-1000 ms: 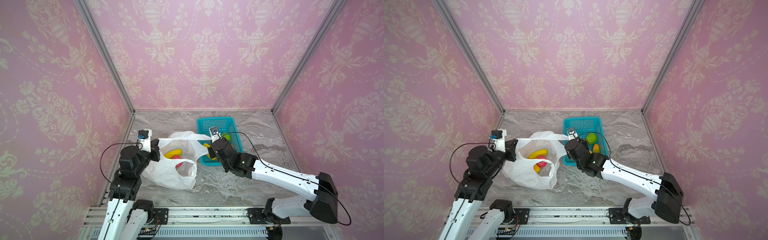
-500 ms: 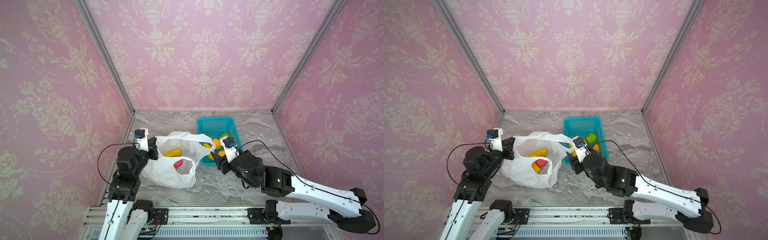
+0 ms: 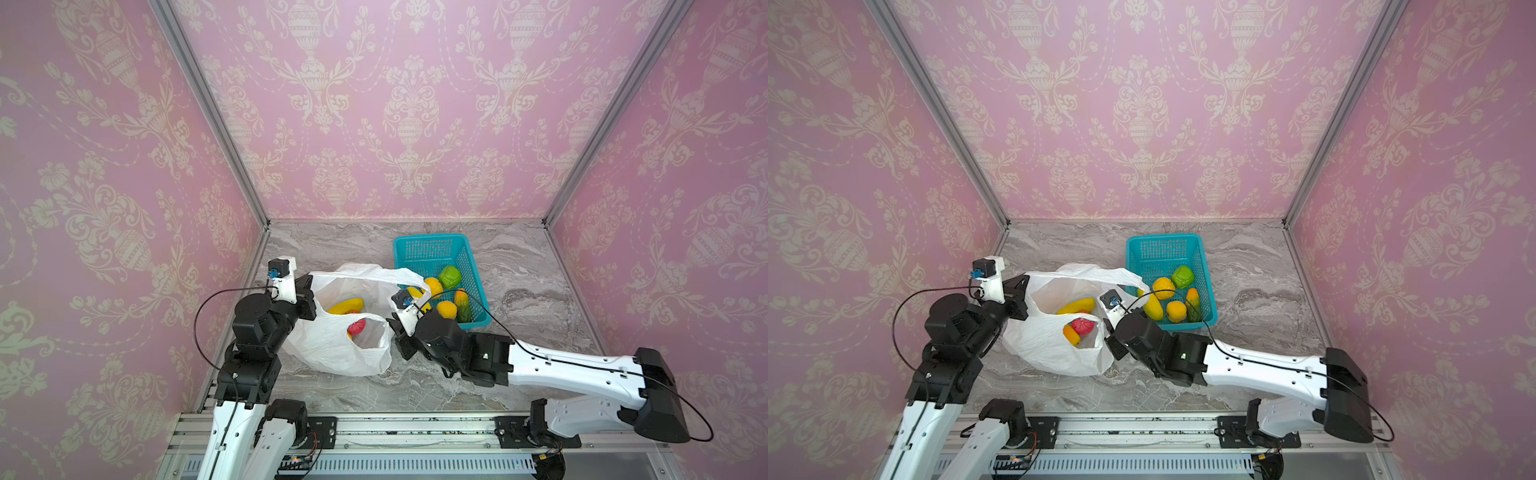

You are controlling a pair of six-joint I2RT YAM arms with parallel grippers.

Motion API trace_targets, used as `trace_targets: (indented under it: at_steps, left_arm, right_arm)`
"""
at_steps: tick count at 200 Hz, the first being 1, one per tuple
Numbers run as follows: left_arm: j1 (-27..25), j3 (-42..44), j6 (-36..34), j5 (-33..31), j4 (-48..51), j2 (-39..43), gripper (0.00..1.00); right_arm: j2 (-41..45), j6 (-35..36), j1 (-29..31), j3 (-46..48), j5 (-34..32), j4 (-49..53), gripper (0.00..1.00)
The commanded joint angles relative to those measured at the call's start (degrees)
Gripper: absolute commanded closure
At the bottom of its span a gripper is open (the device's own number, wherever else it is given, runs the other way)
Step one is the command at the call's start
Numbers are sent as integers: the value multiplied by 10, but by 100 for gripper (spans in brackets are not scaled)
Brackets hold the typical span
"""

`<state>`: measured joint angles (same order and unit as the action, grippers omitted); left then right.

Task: Untie the knot of the plastic bag and take out the fruit
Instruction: 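Lower the open right gripper into the bag toward the pink dragon fruit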

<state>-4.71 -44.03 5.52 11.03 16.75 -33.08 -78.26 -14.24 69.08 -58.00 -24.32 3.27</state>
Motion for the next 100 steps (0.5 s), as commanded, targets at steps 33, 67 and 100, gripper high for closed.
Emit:
trace_targets:
  at_steps: [33, 67, 100]
  left_arm:
    - [3, -4, 9, -12, -10, 6, 100]
    - [3, -4, 8, -14, -9, 6, 100]
    - [3, -5, 8, -12, -10, 7, 100]
  right_arm:
    - [-100, -41, 40, -40, 52, -129, 78]
    - [-202, -70, 91, -75, 64, -193, 70]
    - [-288, -57, 138, -126, 7, -231, 68]
